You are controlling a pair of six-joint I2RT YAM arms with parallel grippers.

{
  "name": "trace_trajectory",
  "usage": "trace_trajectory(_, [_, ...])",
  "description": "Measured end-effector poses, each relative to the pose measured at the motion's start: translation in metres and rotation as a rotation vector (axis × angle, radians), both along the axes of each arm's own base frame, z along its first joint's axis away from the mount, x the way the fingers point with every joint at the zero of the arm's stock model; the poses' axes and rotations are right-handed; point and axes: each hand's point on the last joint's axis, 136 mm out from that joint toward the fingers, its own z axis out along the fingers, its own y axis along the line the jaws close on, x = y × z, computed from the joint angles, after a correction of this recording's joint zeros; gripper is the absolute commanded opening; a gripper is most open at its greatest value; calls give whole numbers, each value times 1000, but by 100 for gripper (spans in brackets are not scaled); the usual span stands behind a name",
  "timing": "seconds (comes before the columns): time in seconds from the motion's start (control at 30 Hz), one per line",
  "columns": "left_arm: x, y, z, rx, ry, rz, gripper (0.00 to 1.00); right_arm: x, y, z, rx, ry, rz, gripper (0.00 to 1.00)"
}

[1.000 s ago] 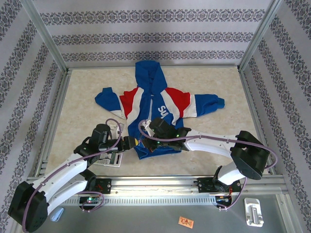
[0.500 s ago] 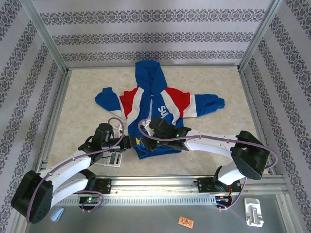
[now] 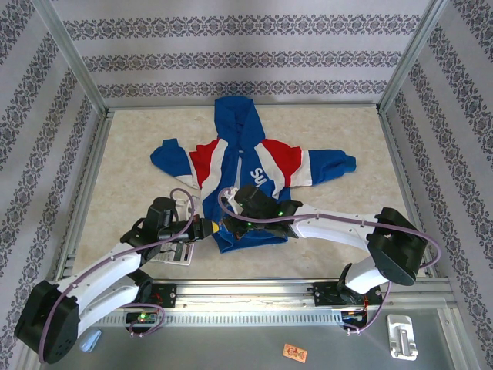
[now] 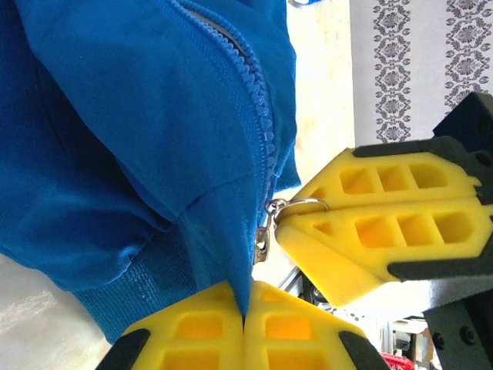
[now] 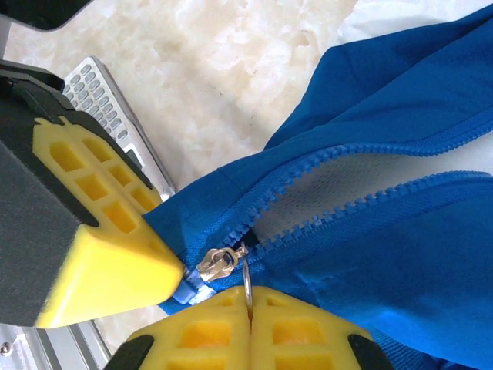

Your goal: Zip up the jacket

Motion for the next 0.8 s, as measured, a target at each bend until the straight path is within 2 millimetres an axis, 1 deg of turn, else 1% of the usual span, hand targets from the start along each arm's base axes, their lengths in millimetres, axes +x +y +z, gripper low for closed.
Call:
trace_trajectory(0.43, [-6, 5, 4, 10, -12, 5, 0, 7, -2, 8, -1, 0, -8, 0])
trace_trajectory(0.8, [-12, 8, 3, 20, -4, -3, 0, 21, -5, 14, -7, -40, -28, 0])
